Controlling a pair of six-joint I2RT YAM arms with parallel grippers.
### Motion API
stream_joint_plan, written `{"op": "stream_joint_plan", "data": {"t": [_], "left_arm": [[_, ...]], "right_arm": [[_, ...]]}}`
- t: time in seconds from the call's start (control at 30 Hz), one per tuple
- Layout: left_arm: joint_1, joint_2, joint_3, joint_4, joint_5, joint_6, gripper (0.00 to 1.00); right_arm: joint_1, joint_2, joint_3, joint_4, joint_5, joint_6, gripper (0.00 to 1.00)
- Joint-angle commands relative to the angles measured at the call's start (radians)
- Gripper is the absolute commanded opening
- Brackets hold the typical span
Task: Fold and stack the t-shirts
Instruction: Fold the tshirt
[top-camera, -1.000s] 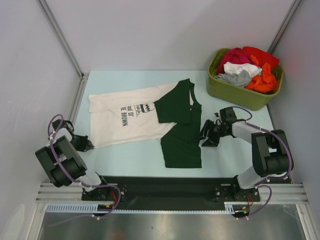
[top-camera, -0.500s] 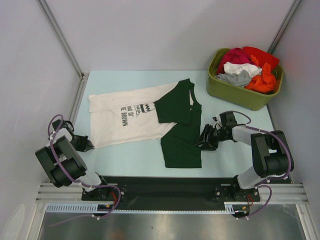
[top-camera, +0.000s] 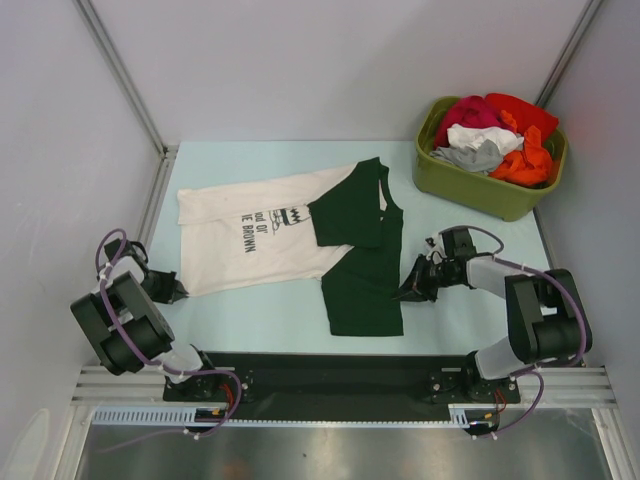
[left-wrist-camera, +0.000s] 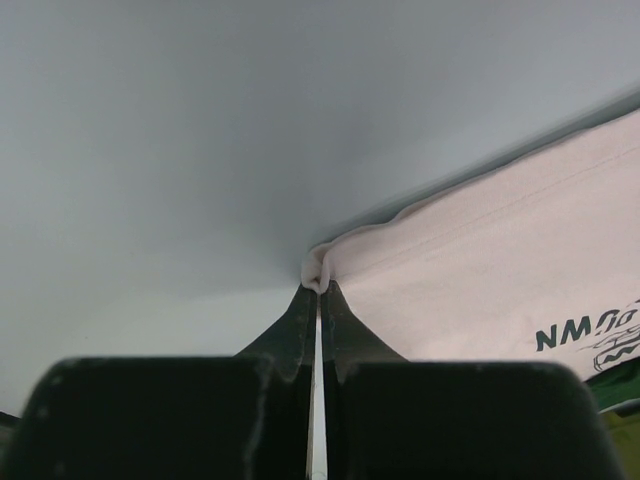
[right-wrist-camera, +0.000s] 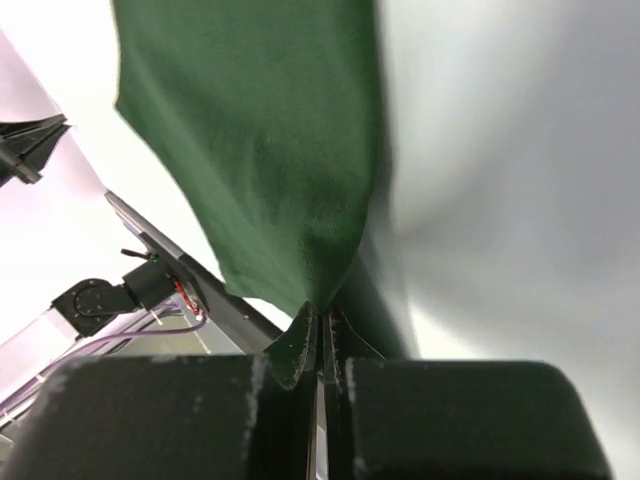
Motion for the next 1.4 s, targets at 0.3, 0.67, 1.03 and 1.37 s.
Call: {"op": "stream_joint_plan", "data": {"t": [0.3,0.67,1.03,1.37], "left_arm": [[0.012,-0.097,0.028,-0.061,-0.058,0.025,0.0],[-0.011,-0.124,0.076,-0.065,-0.018,0.075,0.0],[-0.118,-0.047,0.277,-0.087,-0.046,0.072,0.0],[-0.121,0.117,0.436,-0.091,-0.049,0.037,0.0]], "right_arm": [[-0.005,-0.152,0.038,-0.18,-0.008,-0.039,0.0],[-0.02,-0.117,0.204,-0.189,-0.011,-0.012,0.0],[-0.029,0.153,0.58,-0.148,-0.005,0.088,0.0],[-0.028,0.365,0.858,-0.094,-0.022,0.194,0.0]]}}
